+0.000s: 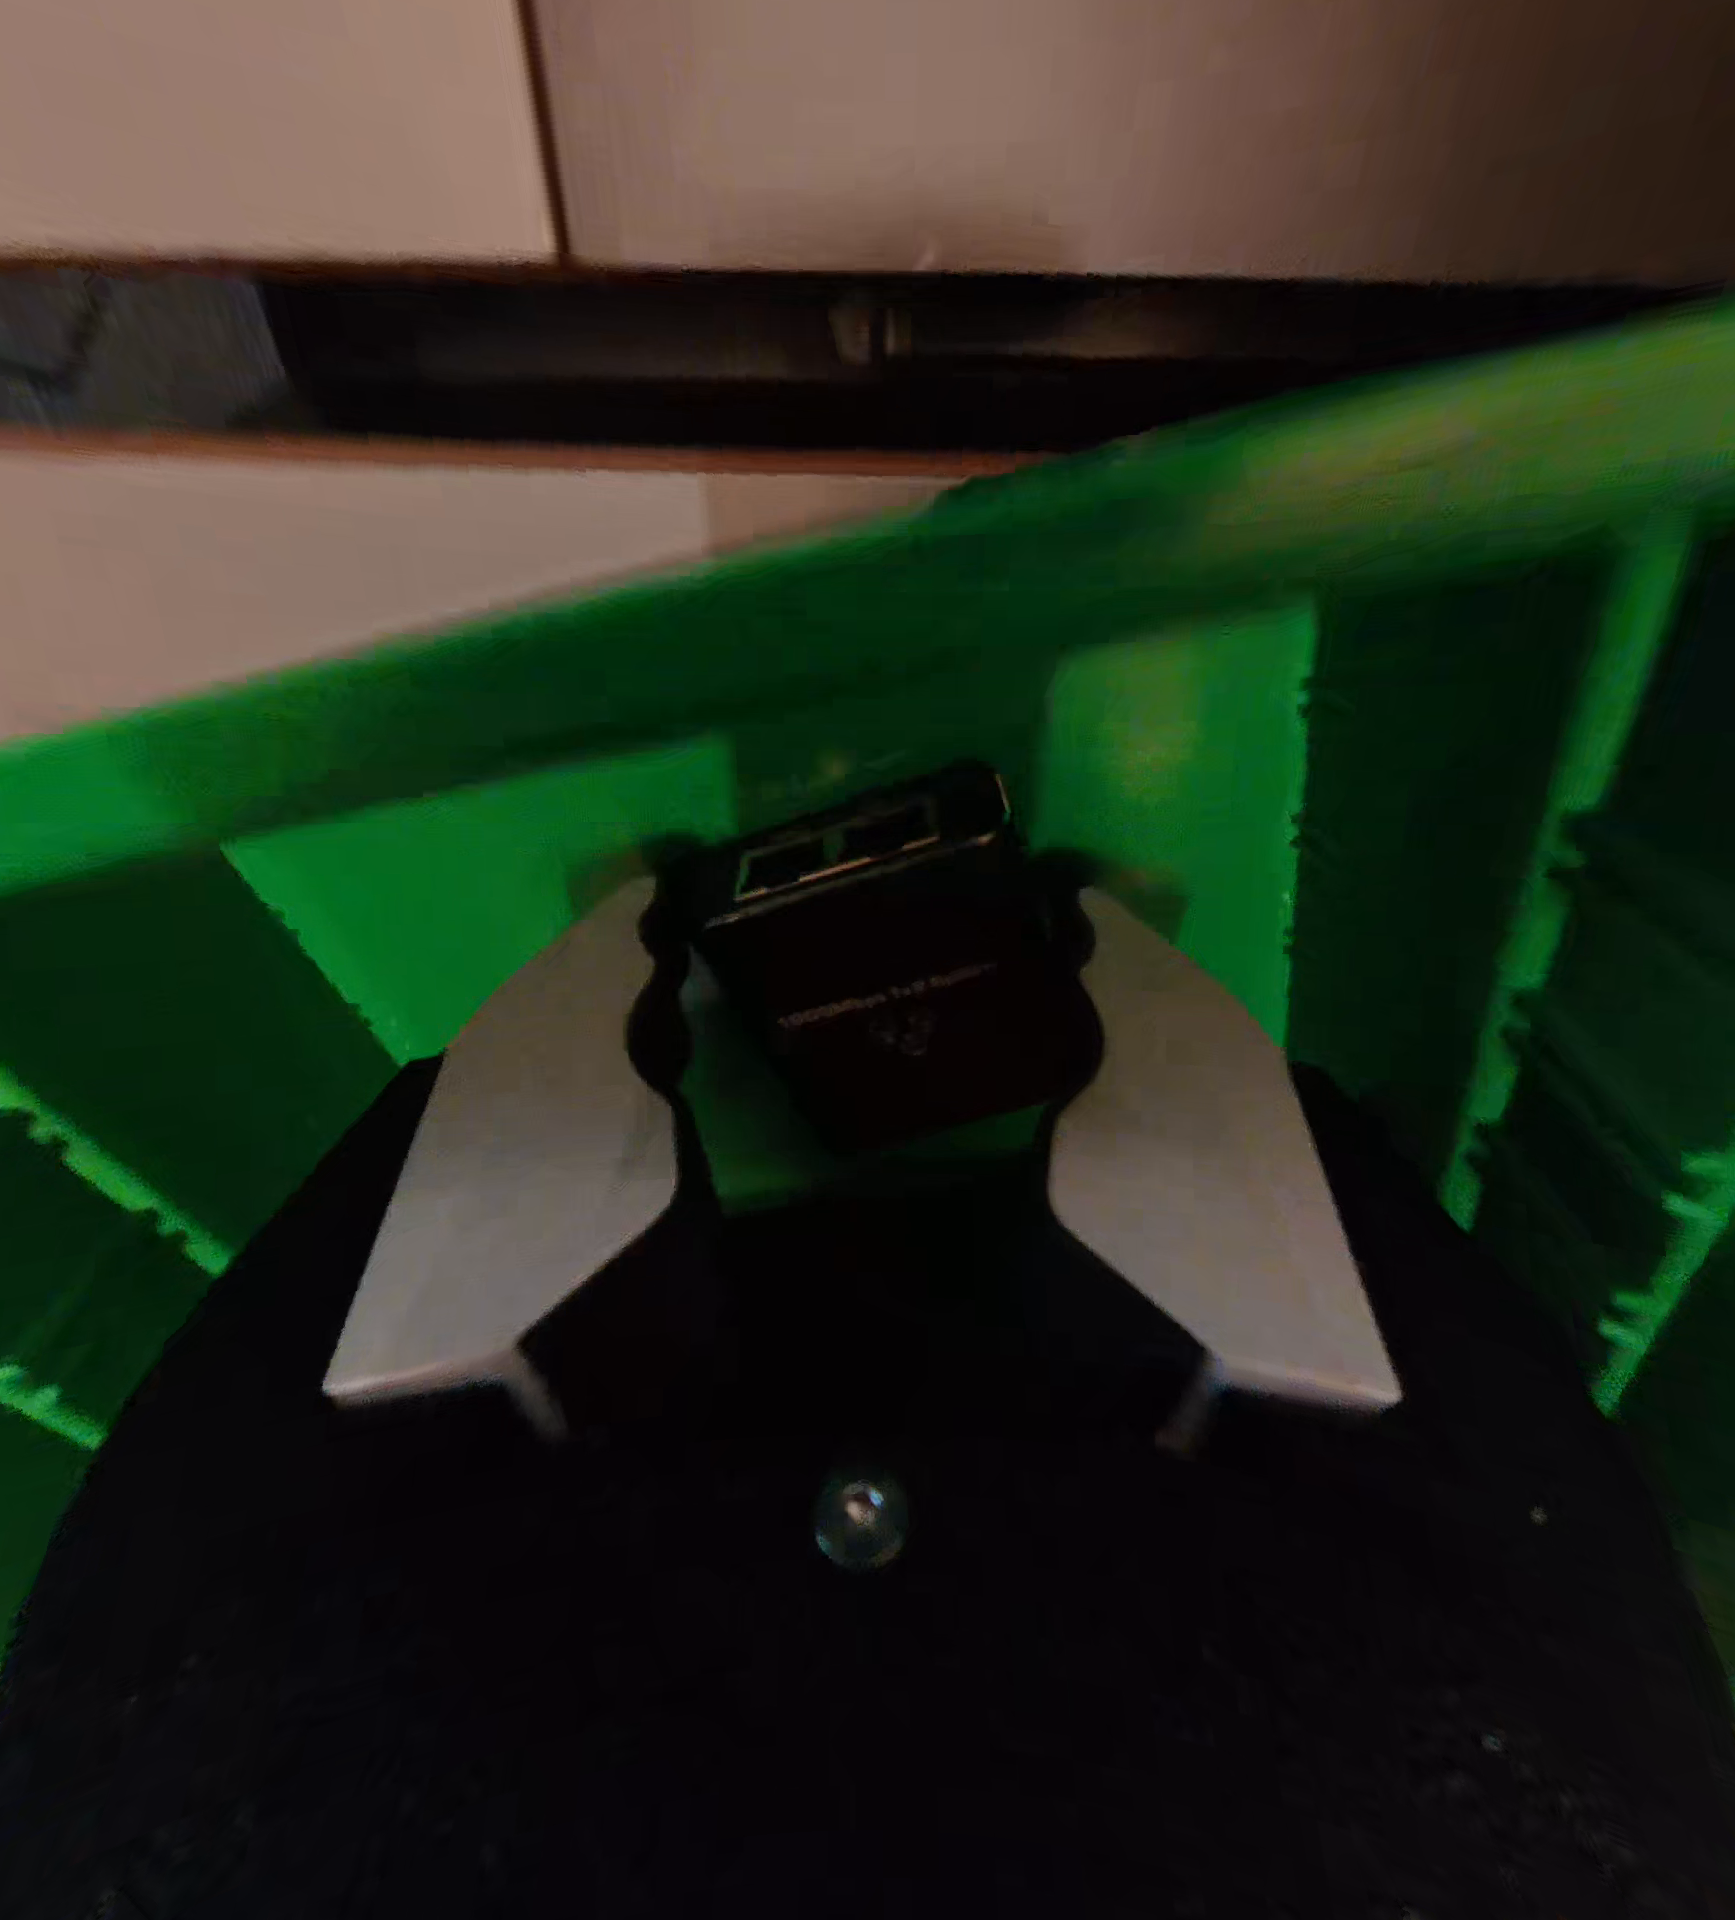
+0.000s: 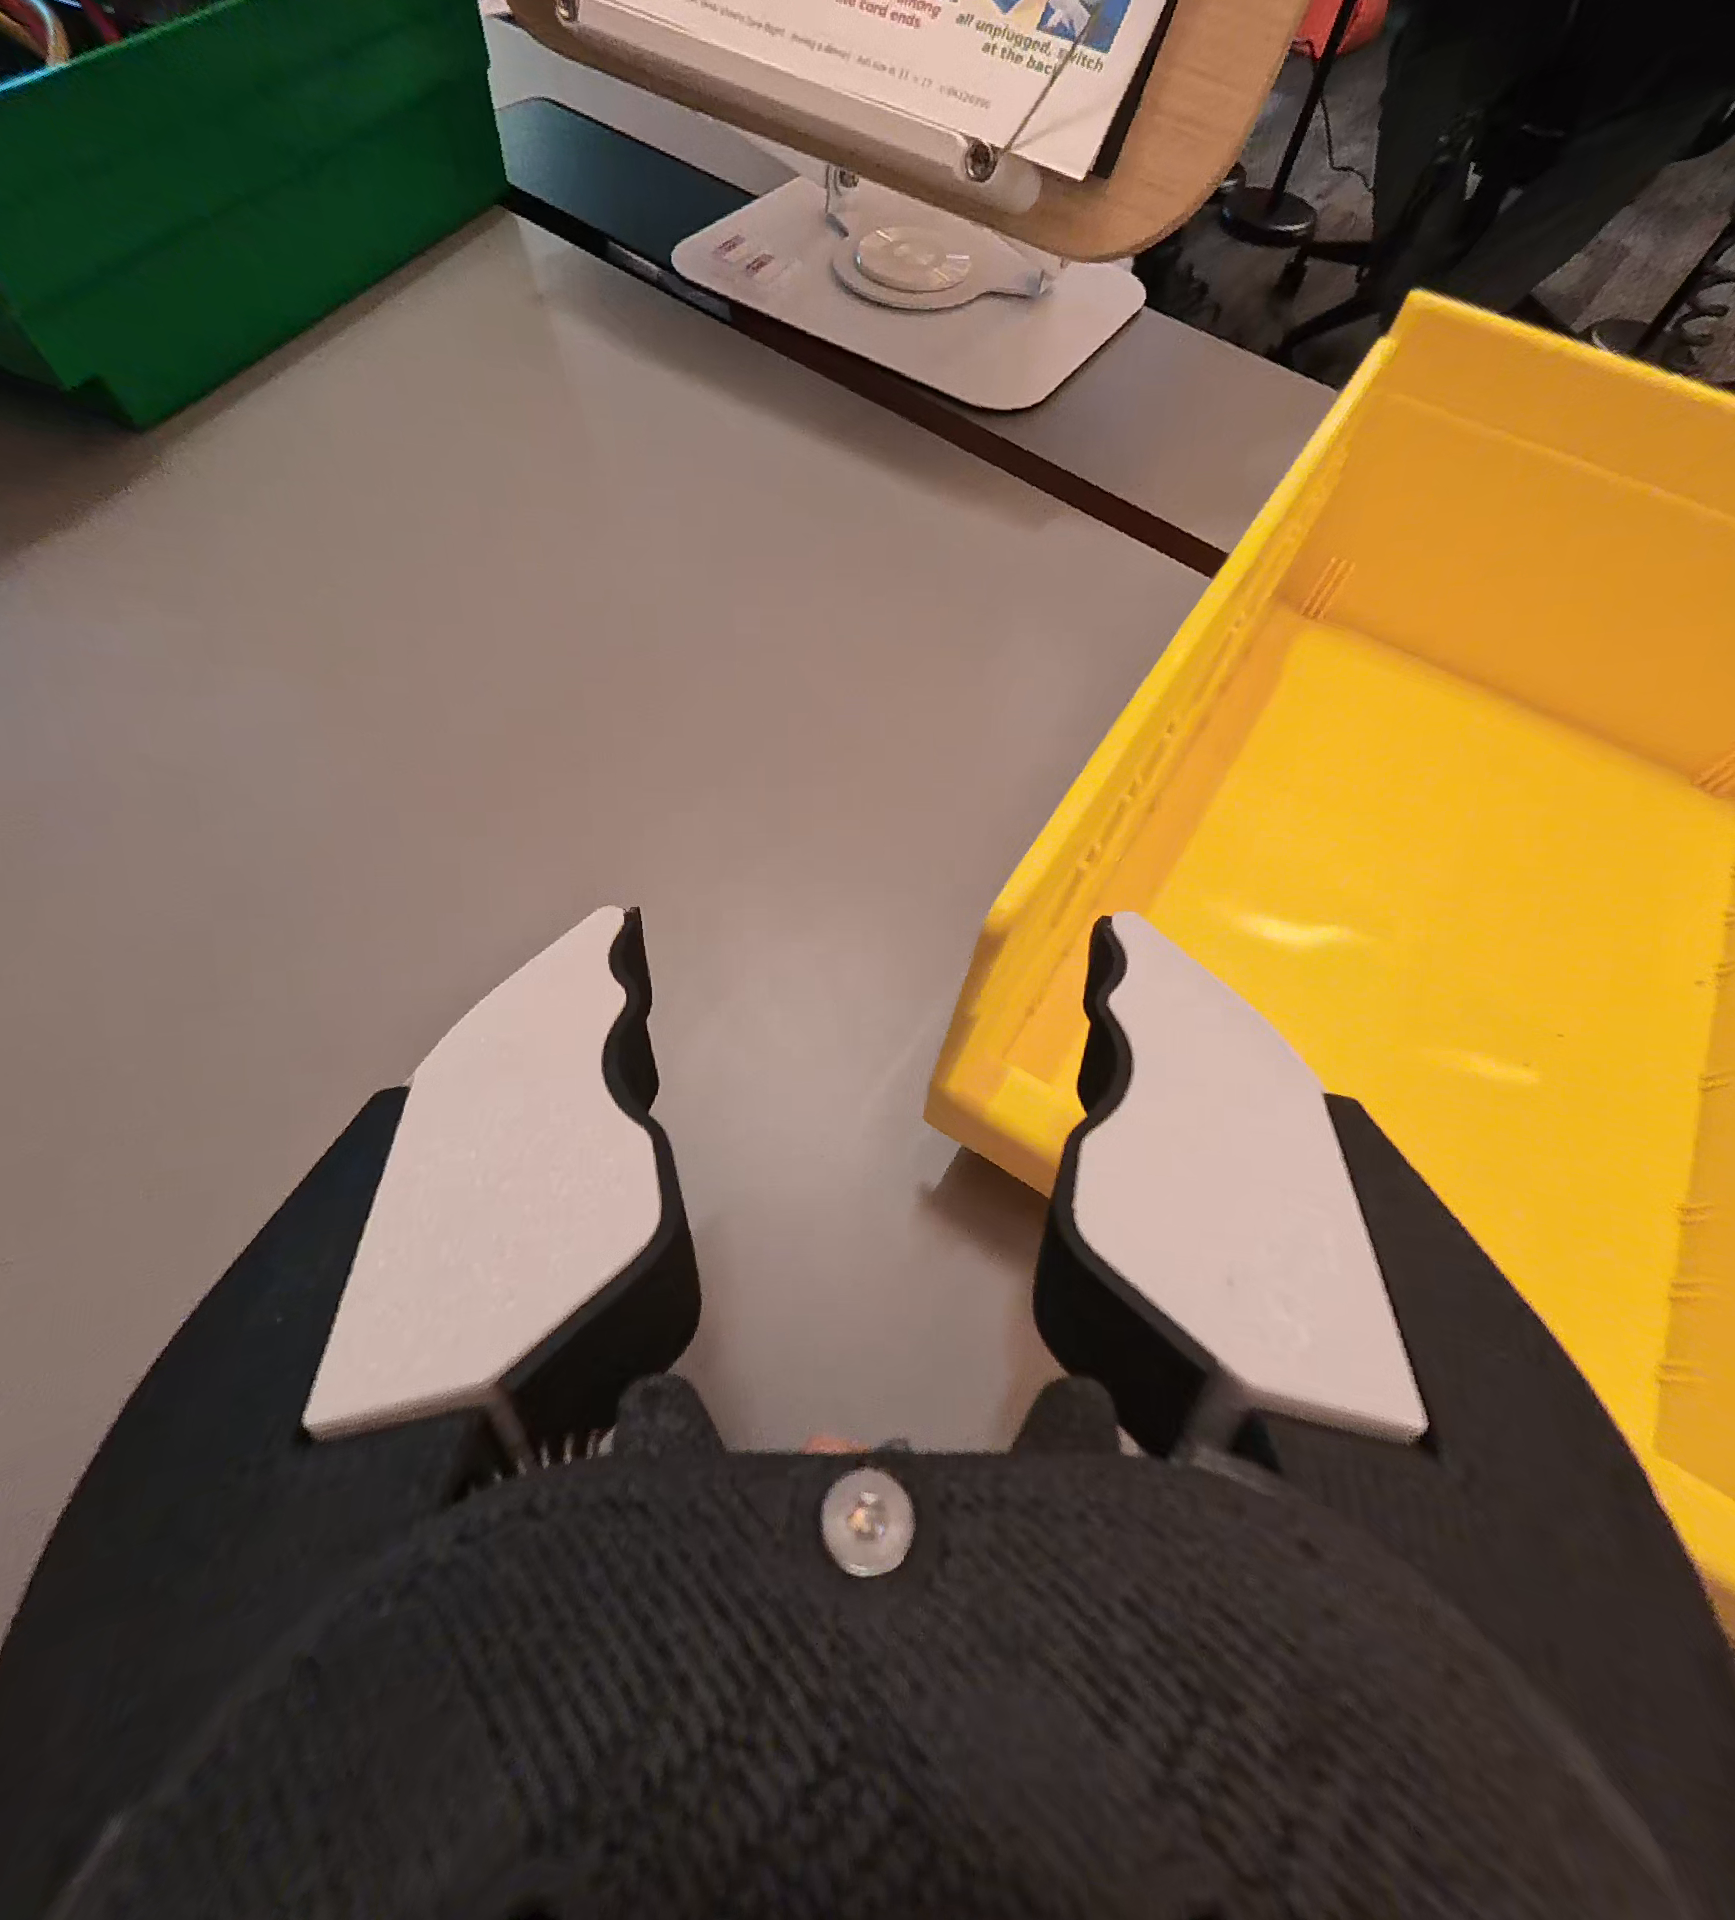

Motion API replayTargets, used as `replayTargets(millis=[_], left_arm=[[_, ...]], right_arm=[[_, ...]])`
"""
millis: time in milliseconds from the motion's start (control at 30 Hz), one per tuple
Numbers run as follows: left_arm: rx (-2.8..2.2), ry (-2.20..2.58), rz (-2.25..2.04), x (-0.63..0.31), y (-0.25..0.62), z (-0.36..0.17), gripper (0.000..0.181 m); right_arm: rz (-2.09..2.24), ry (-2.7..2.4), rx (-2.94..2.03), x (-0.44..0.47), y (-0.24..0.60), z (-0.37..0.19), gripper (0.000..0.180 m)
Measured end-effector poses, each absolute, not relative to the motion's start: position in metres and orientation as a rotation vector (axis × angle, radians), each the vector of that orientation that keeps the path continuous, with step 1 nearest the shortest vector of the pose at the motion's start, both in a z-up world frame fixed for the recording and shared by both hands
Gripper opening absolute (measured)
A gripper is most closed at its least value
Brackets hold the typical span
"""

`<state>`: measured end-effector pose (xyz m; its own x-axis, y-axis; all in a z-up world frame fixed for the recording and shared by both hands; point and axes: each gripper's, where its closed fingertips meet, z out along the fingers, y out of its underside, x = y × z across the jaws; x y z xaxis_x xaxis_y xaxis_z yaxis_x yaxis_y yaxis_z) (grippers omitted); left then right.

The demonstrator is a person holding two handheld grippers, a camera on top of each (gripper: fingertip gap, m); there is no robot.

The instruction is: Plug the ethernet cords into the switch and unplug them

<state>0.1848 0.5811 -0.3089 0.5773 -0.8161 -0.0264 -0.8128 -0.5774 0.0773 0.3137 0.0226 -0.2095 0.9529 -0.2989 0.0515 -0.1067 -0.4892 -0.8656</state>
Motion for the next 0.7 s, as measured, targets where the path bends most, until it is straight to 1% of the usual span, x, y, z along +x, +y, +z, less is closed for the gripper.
replayTargets(millis=[100, 200, 300, 367, 433, 533, 633, 700], left_arm=[[2.752, -1.621, -0.010, 0.198, 0.585, -0.294, 0.067], [2.736, -1.853, 0.125, 0.209, 0.584, -0.261, 0.067], [2.728, -2.078, 0.379, 0.219, 0.574, -0.210, 0.067], [2.716, -2.170, 0.664, 0.226, 0.555, -0.165, 0.067], [2.644, -2.247, 1.049, 0.230, 0.523, -0.116, 0.067], [2.287, -2.413, 1.612, 0.224, 0.446, -0.052, 0.066], [1.766, -2.591, 2.051, 0.202, 0.350, -0.014, 0.066], [1.478, -2.527, 2.313, 0.184, 0.287, -0.003, 0.066]], right_arm=[[-0.244, 0.285, -2.068, 0.309, 0.024, -0.204, 0.080], [-0.250, 0.280, -2.023, 0.302, 0.028, -0.193, 0.079], [-0.240, 0.239, -1.995, 0.289, 0.039, -0.184, 0.079], [-0.249, 0.217, -1.966, 0.280, 0.049, -0.178, 0.080], [-0.236, 0.189, -1.926, 0.266, 0.063, -0.170, 0.081], [-0.232, 0.139, -1.836, 0.242, 0.084, -0.154, 0.082], [-0.217, 0.084, -1.746, 0.212, 0.101, -0.137, 0.085], [-0.219, 0.057, -1.682, 0.192, 0.110, -0.126, 0.085]])
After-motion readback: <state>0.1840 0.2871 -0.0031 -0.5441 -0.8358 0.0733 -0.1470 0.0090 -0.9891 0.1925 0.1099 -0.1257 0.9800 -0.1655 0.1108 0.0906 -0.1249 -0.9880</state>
